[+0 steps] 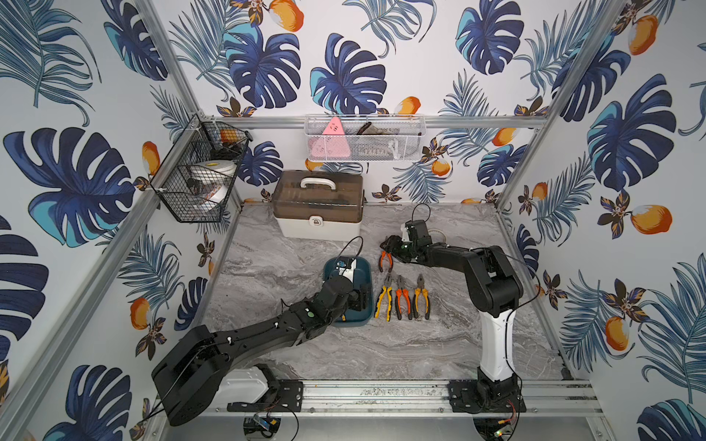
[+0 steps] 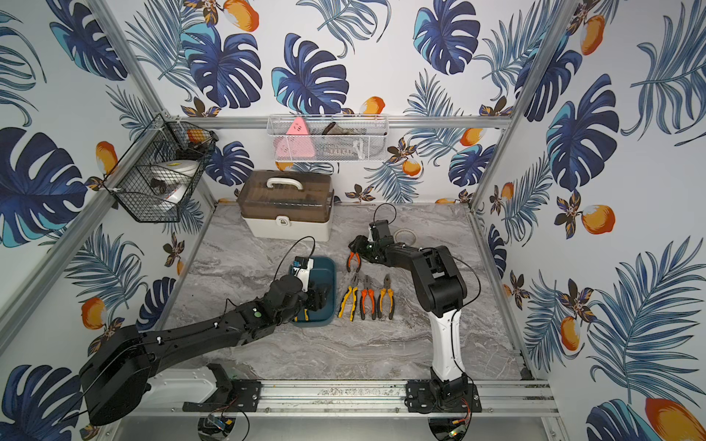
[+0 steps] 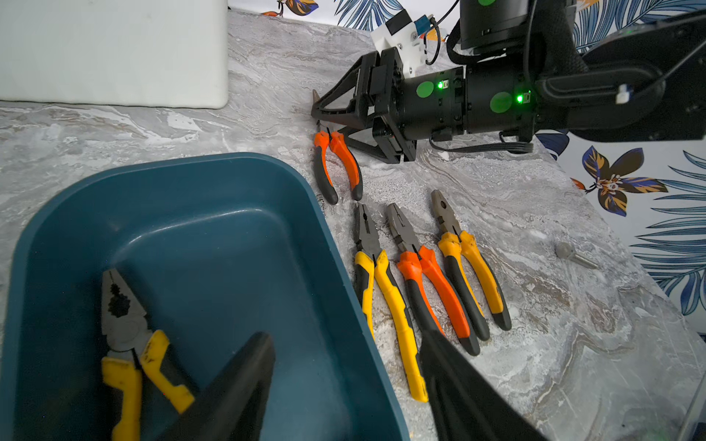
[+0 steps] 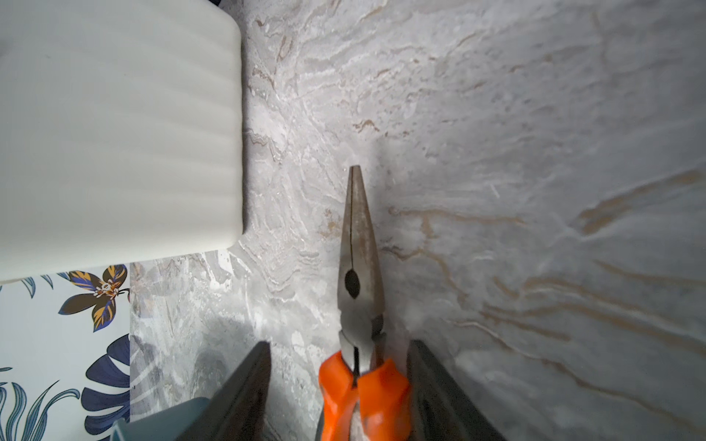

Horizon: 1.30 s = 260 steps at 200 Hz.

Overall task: Take the pliers out of the storage box
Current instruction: Place the pliers at the center of the board, then pick up the pliers from the storage box.

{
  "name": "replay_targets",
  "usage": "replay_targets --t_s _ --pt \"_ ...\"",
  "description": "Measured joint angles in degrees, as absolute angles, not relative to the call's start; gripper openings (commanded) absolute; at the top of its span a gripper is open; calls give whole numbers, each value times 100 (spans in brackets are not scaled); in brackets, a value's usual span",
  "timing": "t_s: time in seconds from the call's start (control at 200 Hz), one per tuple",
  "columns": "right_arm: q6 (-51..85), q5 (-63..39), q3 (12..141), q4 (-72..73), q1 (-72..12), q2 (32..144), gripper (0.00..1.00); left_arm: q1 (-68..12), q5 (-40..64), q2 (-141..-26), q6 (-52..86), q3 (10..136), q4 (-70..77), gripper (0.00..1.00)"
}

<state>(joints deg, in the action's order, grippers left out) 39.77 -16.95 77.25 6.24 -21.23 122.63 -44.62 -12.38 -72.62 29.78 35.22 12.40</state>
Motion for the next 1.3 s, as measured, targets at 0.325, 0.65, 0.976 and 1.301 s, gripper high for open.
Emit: replay_targets --t_s 0.325,0.65,0.976,1.301 --pt "3680 -1616 7975 -252 -2128 12040 69 -4462 -1341 -7266 2982 3557 1162 69" --pt "3004 -611 6401 -777 -2980 9835 70 -4392 -2158 -7647 3336 3975 342 60" --pt "2412 681 4058 3 -3159 8217 70 -4294 -2115 -8044 3610 4272 -154 59" --pt "2377 851 4023 464 -3151 8165 70 -4250 -2056 -8079 4357 4451 -1184 50"
